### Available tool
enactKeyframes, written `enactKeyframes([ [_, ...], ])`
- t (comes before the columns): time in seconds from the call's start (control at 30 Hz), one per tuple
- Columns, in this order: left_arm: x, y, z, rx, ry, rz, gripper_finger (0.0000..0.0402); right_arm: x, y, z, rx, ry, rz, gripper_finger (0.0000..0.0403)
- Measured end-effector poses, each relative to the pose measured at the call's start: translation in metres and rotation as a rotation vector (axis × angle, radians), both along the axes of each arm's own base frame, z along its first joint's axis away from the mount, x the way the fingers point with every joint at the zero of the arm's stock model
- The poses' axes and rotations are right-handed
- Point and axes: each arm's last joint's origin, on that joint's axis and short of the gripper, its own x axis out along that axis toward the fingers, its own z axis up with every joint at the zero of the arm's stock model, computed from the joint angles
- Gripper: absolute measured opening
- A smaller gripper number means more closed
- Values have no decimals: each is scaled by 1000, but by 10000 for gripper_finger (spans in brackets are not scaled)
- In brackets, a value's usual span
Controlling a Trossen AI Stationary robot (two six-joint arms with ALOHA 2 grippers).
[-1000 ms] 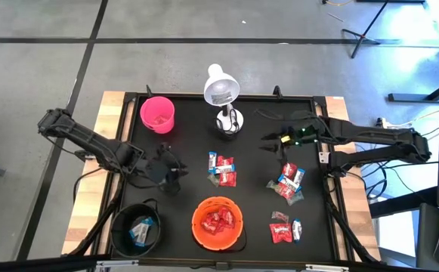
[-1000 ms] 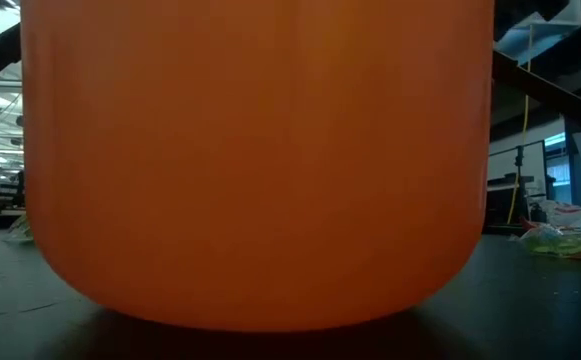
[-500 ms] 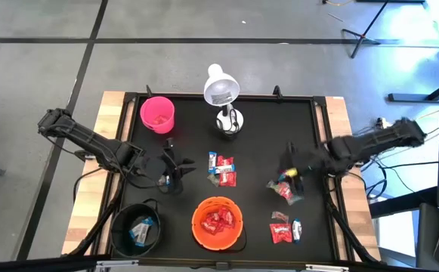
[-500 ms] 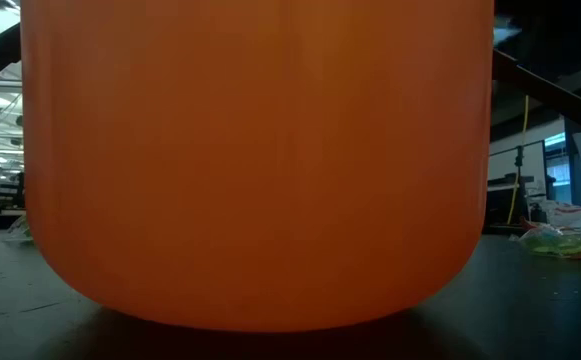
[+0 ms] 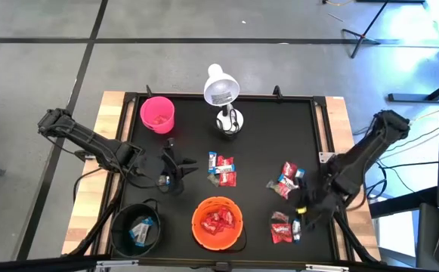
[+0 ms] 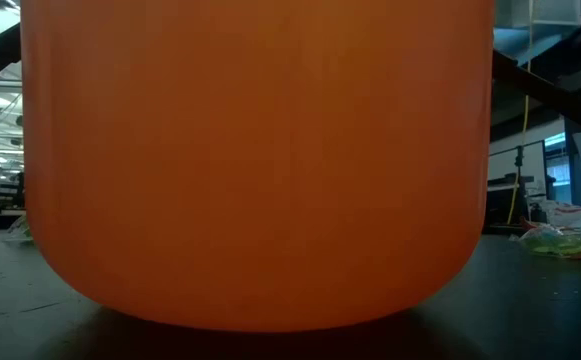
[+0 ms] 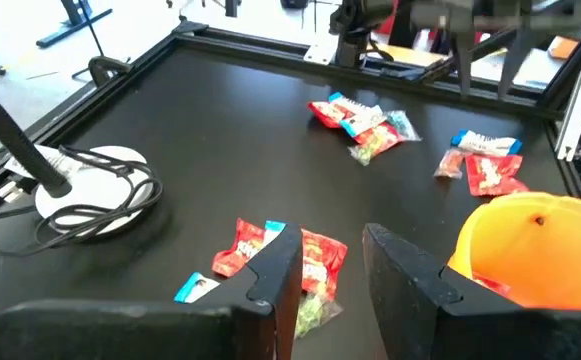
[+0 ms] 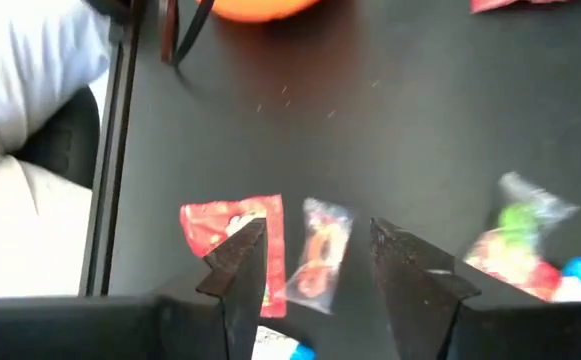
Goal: Sort candy
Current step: Put the orange candy into the pink bucket
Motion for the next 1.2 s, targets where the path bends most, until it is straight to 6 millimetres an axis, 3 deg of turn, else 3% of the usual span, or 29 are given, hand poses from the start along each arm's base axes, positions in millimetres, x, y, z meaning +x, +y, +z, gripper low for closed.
enactKeyframes([
  [0.2,0,0,1,-4,-8,0,101,6,23,-32,-55,100,-4,174],
  [0.43,0,0,1,-5,-8,-1,101,13,34,-60,-88,213,-19,174],
  [1.0,0,0,1,1,-7,-4,101,19,37,-83,-144,242,-136,173],
  [1.2,0,-1,1,-7,-7,-8,101,20,38,-89,-167,246,-153,124],
])
